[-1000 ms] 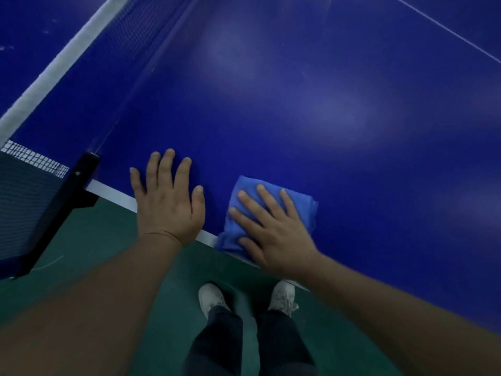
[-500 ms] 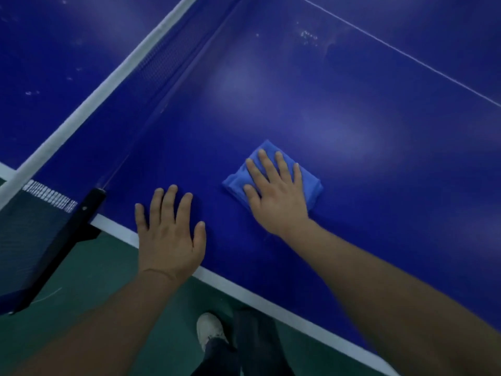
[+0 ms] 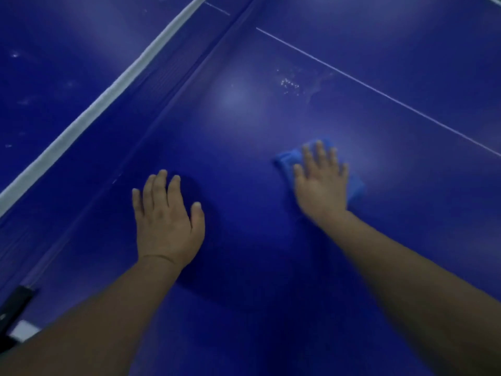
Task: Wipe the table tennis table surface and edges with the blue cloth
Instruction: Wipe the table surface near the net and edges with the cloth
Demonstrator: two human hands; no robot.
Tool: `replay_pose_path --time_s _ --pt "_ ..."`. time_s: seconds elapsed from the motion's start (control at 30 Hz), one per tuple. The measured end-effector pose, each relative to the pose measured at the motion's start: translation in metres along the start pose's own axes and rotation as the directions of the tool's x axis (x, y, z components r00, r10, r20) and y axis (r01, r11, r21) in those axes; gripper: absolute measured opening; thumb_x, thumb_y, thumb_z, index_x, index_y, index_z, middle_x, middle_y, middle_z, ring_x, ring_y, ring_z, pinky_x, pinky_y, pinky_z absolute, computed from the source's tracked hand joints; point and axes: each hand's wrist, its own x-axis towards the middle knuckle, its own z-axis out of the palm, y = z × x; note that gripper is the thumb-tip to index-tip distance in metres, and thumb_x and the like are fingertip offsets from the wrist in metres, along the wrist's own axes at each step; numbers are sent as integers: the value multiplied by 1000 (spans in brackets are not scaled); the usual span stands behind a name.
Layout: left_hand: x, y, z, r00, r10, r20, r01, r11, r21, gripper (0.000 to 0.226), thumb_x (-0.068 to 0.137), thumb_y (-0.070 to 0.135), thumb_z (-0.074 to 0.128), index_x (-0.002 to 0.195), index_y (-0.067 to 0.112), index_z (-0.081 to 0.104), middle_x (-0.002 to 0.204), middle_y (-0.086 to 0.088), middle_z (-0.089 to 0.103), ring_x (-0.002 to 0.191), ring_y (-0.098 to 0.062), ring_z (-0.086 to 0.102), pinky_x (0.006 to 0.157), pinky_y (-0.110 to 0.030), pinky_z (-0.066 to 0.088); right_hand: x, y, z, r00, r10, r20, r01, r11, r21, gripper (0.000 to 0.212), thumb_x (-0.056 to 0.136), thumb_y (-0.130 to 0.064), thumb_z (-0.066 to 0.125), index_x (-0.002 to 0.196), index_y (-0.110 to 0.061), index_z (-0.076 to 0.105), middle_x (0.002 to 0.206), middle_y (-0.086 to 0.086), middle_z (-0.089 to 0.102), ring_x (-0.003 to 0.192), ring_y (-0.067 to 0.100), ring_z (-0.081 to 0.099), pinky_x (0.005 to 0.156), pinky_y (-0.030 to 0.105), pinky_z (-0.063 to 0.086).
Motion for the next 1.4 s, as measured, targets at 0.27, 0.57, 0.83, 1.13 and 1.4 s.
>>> replay_pose_path --time_s 0.27,0.57,0.83,1.13,1.4 --pt "11 0 21 1000 -3 29 1 998 58 70 94 44 29 147 0 38 161 -18 22 153 -31 11 125 -52 3 121 32 -17 940 340 -3 -337 933 129 65 102 -52 19 161 -26 14 169 3 5 155 32 2 122 60 2" --pt "13 1 22 1000 15 19 -16 996 87 71 90 42 33 141 -6 42 157 -25 24 149 -41 18 124 -55 3 154 71 -26 896 444 -26 -439 892 111 61 104 -49 22 160 -27 19 169 1 9 155 32 4 122 59 3" --pt "16 6 16 999 -5 54 0 995 100 71 90 40 33 142 -8 42 156 -27 25 148 -43 19 122 -62 8 177 5 -24 996 -85 3 84 993 87 58 105 -44 23 159 -22 23 168 4 14 154 33 8 122 53 6" --pt "14 1 20 997 13 73 -22 992 128 70 91 41 34 142 -6 42 157 -26 25 149 -43 19 123 -58 6 260 51 -51 942 328 -70 -322 943 82 54 107 -31 19 159 -14 22 167 11 16 152 36 13 123 52 12" --pt "15 3 18 997 13 81 -23 992 128 70 91 41 34 141 -7 43 157 -27 25 149 -42 19 124 -55 3 178 -68 -33 846 -532 22 526 841 126 53 105 -31 28 153 -12 38 162 9 31 151 31 22 122 45 12"
